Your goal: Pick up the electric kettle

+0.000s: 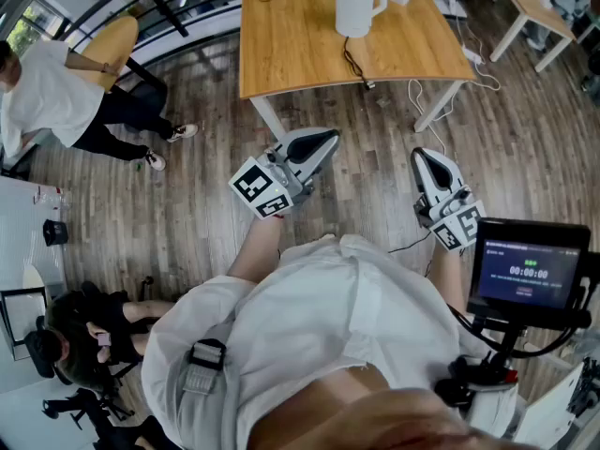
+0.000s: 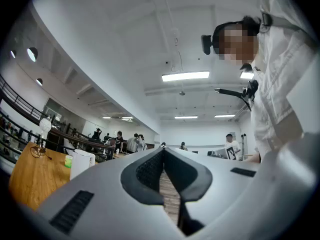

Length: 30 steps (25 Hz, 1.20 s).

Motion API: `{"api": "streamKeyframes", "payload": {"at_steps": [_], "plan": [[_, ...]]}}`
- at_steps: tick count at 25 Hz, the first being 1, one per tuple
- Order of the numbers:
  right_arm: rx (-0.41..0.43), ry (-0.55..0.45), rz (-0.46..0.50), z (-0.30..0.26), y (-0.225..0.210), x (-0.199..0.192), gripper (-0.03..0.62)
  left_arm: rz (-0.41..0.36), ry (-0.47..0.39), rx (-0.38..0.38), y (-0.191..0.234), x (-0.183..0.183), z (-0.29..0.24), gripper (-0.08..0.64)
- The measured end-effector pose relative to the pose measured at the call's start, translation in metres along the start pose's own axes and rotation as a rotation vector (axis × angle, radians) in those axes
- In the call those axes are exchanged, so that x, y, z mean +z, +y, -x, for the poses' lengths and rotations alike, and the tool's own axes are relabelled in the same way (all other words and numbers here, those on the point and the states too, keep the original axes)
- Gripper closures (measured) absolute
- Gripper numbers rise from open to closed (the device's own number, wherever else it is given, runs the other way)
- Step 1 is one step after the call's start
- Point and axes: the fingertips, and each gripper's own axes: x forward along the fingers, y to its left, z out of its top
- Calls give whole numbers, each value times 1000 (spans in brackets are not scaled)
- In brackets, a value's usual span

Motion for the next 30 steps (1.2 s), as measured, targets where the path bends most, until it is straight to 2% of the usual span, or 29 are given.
{"api": "streamKeyframes", "payload": {"at_steps": [13, 19, 30], "plan": [[2, 6, -8, 0, 2, -2, 583, 5, 25, -8, -3, -4, 1, 552], [41, -10, -30, -1, 7, -1, 583, 0, 31, -7, -2, -4, 1, 552], [-1, 13, -23, 0, -10, -4, 583, 6, 46, -28, 0, -9, -10, 552]]}}
